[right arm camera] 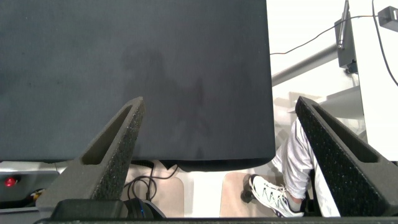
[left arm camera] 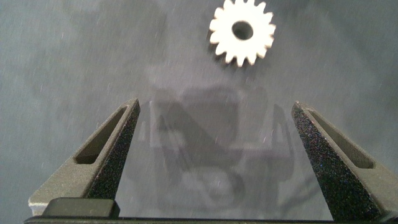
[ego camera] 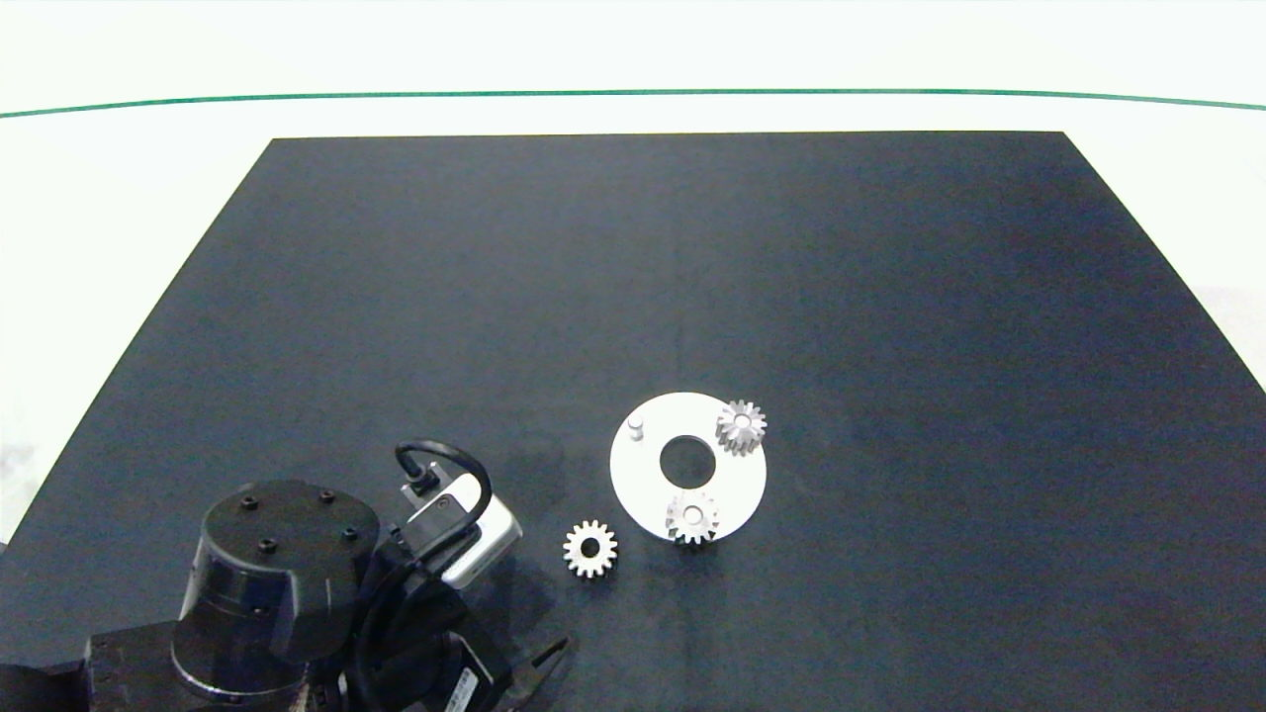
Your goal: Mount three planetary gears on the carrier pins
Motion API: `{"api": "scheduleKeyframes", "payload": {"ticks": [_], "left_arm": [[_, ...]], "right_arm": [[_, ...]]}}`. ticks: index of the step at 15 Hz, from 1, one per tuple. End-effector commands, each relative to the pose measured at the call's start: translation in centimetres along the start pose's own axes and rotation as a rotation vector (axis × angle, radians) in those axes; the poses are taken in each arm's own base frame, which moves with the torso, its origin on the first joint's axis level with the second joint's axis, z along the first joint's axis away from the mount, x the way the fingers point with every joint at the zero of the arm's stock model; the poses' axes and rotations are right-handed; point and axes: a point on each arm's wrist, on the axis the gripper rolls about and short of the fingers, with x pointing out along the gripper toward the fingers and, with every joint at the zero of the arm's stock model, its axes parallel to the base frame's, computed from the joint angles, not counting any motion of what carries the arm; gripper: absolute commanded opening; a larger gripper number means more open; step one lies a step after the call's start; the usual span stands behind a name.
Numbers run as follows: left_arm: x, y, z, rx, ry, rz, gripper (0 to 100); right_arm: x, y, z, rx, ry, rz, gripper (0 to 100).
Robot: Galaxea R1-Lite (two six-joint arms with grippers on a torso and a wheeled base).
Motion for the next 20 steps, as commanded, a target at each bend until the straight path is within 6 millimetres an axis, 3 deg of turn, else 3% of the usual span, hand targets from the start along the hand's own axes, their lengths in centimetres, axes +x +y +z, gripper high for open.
{"api": "scheduleKeyframes", "payload": {"ticks": [1, 12, 20], "left_arm": [[1.1, -0.2, 0.9, 0.005, 0.001, 0.023, 100], [3.8, -1.1, 1.7, 0.009, -0.025, 0.031, 100], [4.2, -1.4, 2.3, -0.020, -0.036, 0.036, 83]], "right_arm": [[0.2, 0.1, 0.1, -0.008, 0.016, 0.000, 100], [0.3, 0.2, -0.3, -0.010, 0.022, 0.000, 100], [0.3, 0.2, -0.4, -0.009, 0.019, -0.001, 100]]}}
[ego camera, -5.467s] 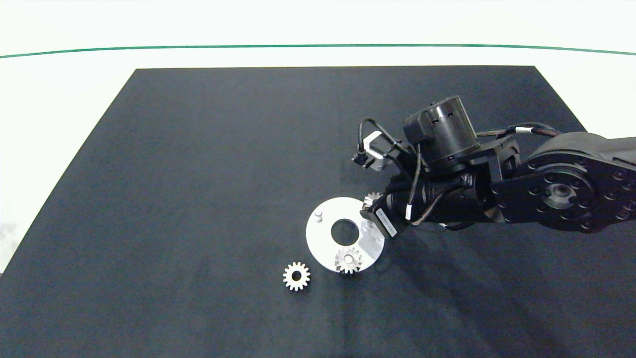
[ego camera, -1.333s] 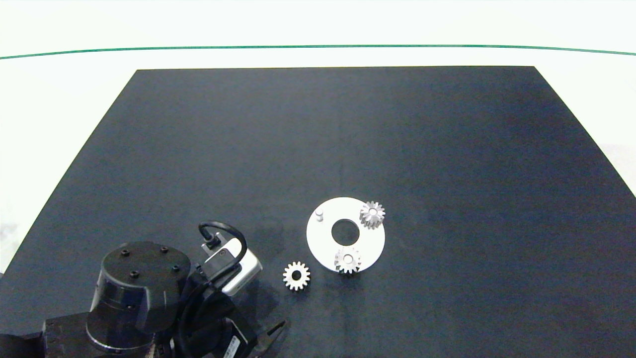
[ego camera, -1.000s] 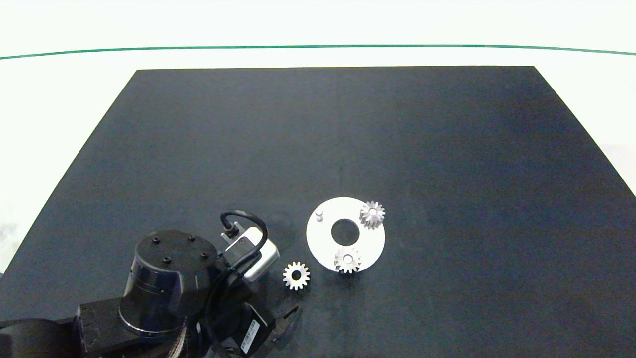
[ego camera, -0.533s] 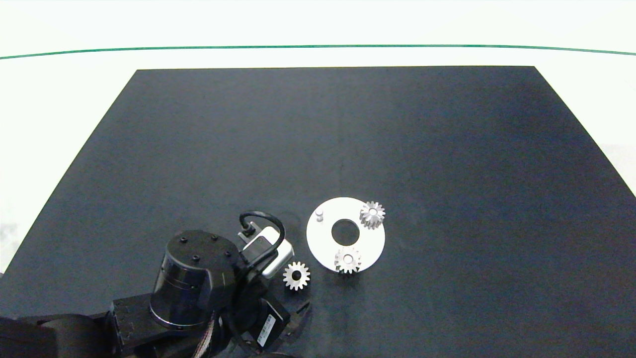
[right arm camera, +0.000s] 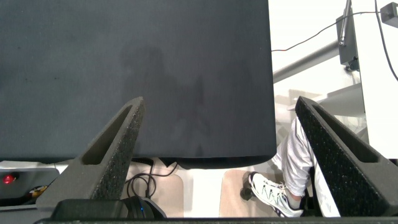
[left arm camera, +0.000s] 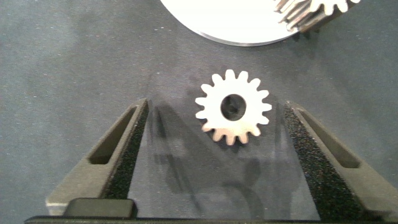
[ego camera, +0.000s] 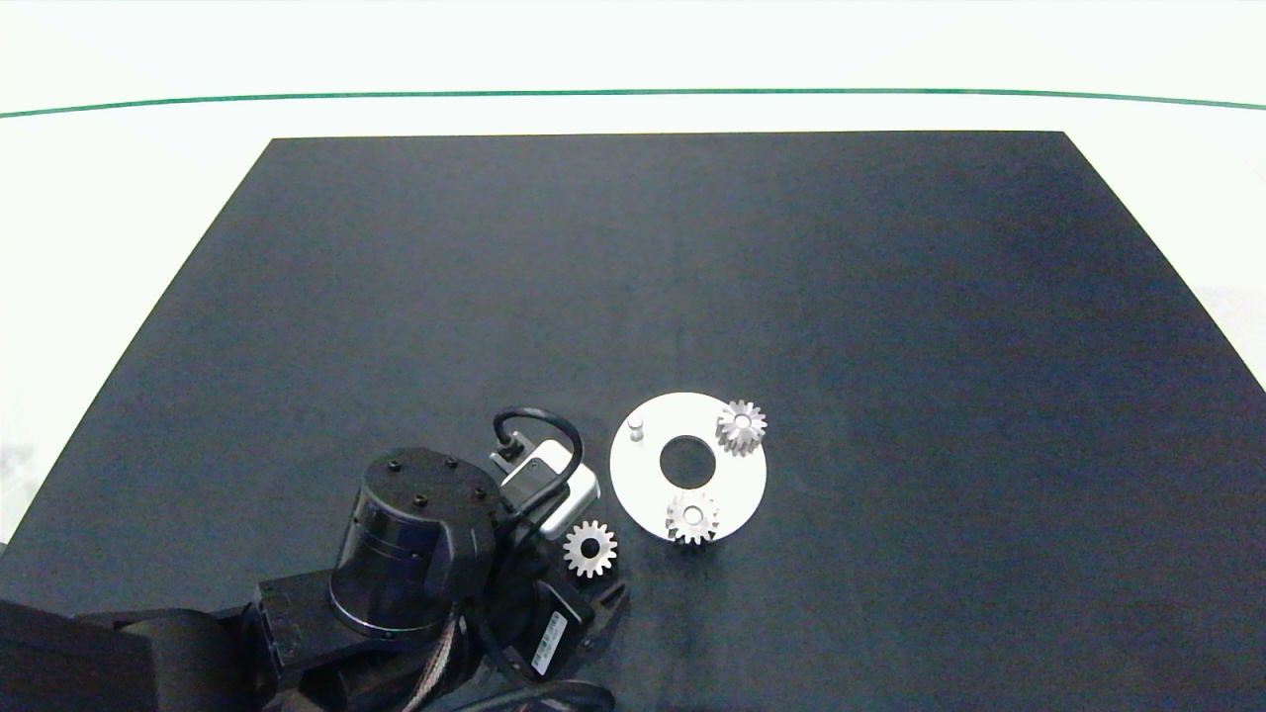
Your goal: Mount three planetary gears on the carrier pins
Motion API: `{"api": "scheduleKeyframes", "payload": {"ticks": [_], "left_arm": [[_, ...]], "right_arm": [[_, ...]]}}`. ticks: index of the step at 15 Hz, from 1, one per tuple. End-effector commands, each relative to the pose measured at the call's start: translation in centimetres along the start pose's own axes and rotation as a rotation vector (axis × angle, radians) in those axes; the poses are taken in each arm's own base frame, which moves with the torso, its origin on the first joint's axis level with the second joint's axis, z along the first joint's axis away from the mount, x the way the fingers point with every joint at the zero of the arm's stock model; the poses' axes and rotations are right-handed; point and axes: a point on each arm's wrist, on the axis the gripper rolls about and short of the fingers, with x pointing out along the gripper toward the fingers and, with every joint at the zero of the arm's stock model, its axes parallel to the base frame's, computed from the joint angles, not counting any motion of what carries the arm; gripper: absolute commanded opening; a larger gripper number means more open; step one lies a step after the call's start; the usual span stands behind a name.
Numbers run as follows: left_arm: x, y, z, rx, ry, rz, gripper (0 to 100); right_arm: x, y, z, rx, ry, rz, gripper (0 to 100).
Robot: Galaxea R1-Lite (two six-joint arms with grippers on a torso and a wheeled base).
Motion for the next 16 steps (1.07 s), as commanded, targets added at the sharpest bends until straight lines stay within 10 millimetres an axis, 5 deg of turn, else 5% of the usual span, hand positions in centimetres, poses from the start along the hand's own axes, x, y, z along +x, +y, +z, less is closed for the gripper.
{"api": "scheduleKeyframes", "payload": {"ticks": [1, 16], "left_arm": [[-0.10, -0.13, 0.07, -0.001, -0.004, 0.008, 82], [0.22, -0.60, -0.11, -0.004, -0.015, 0.021, 52]], "right_arm": [[0.03, 0.00, 0.04, -0.005, 0.007, -0.001, 100], [-0.03, -0.03, 0.02, -0.003, 0.003, -0.003, 100]]}}
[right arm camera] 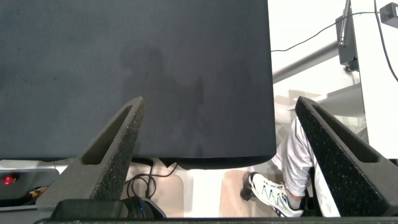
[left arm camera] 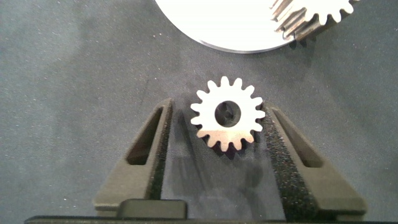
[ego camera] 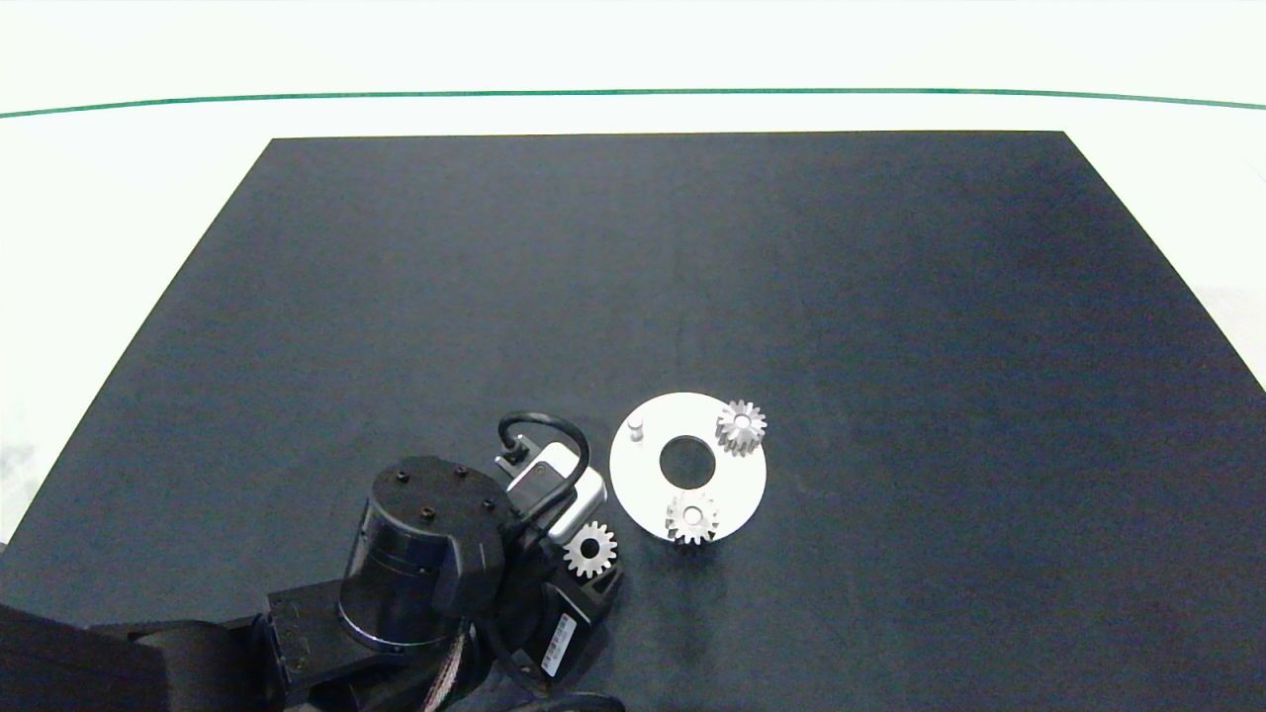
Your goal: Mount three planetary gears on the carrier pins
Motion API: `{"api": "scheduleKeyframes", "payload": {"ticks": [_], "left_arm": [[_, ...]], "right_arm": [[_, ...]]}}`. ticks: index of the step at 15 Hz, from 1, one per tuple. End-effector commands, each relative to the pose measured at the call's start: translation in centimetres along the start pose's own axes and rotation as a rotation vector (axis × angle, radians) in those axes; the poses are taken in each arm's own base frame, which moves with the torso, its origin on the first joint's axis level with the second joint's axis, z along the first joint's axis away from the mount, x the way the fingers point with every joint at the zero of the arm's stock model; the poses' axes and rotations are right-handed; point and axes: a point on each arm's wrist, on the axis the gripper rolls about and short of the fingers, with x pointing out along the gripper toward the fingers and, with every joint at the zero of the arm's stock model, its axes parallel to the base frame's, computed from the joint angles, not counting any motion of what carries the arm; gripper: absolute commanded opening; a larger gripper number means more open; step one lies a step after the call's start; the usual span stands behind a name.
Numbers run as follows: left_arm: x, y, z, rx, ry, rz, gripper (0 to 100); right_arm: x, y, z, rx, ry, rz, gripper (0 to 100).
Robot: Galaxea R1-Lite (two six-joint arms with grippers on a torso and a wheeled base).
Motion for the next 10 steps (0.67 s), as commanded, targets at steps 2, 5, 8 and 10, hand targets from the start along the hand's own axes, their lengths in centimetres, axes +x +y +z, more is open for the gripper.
{"api": "scheduleKeyframes", "payload": {"ticks": [2, 5, 8, 10], "left_arm": [[0.06, -0.04, -0.19, 0.002, 0.005, 0.001, 47], [0.04, -0.08, -0.27, 0.005, 0.009, 0.007, 41], [0.04, -0.07, -0.25, 0.004, 0.008, 0.008, 35], [0.04, -0.07, -0.25, 0.004, 0.008, 0.008, 31]], "right_arm": [[0.01, -0.01, 0.00, -0.004, 0.005, -0.001, 100], [0.01, -0.01, 0.00, -0.004, 0.005, -0.001, 100], [0.02, 0.00, -0.04, -0.004, 0.005, -0.001, 100], [-0.01, 0.00, -0.06, -0.004, 0.004, -0.001, 100]]}}
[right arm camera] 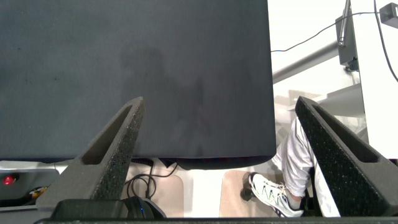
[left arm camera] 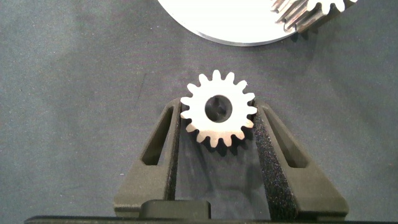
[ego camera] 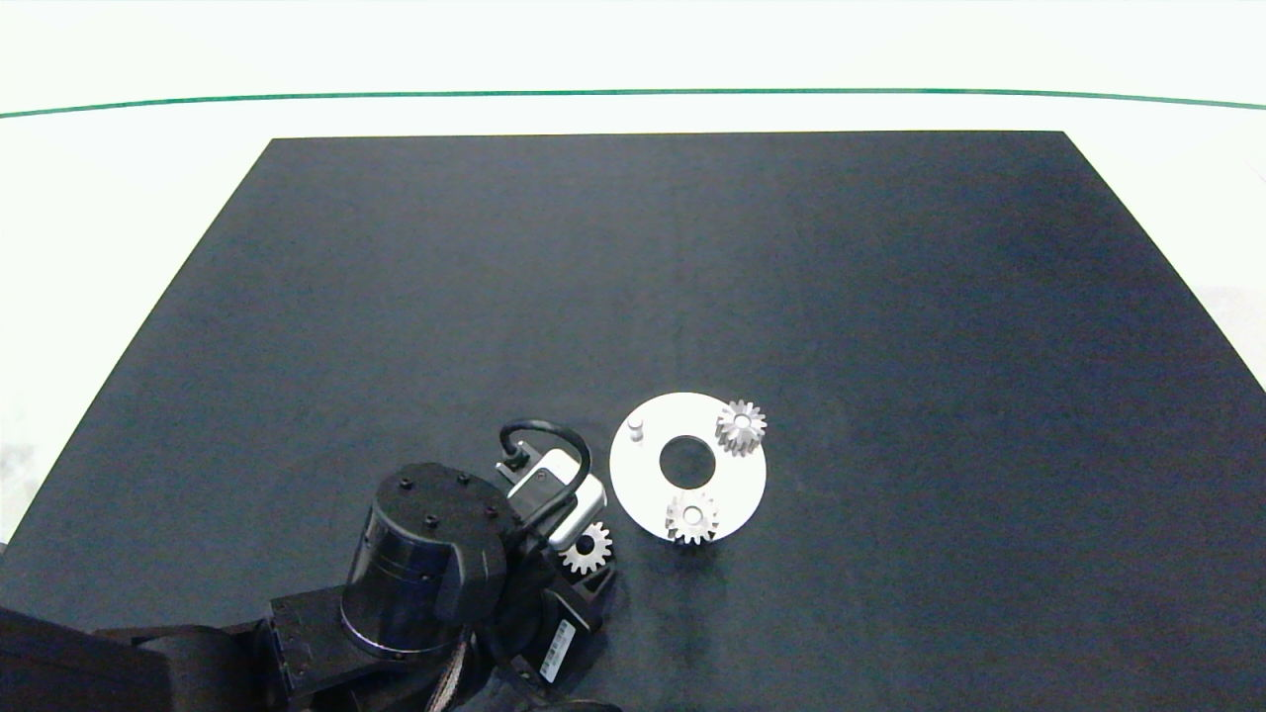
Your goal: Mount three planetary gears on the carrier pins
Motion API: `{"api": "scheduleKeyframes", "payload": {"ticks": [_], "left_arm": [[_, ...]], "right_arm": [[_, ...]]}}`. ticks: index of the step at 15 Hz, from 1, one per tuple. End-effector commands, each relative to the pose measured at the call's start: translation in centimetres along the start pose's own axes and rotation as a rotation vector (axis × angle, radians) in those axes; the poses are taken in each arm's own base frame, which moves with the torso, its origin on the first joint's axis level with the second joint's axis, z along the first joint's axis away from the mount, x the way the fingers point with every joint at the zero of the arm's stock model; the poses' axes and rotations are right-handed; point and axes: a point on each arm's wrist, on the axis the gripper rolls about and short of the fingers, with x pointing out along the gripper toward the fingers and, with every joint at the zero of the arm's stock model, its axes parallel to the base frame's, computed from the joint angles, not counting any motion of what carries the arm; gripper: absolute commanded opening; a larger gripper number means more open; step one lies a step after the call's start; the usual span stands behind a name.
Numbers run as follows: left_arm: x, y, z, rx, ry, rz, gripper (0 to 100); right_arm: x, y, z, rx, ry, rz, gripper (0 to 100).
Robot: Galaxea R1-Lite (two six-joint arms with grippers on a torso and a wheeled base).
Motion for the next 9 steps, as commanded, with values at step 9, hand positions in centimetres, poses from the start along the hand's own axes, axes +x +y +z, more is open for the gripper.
{"api": "scheduleKeyframes", "payload": {"ticks": [9], "left_arm": [[0.03, -0.51, 0.00, 0.010, -0.001, -0.013, 13]], "right_arm": [[0.01, 0.01, -0.05, -0.004, 0.005, -0.001, 100]]}}
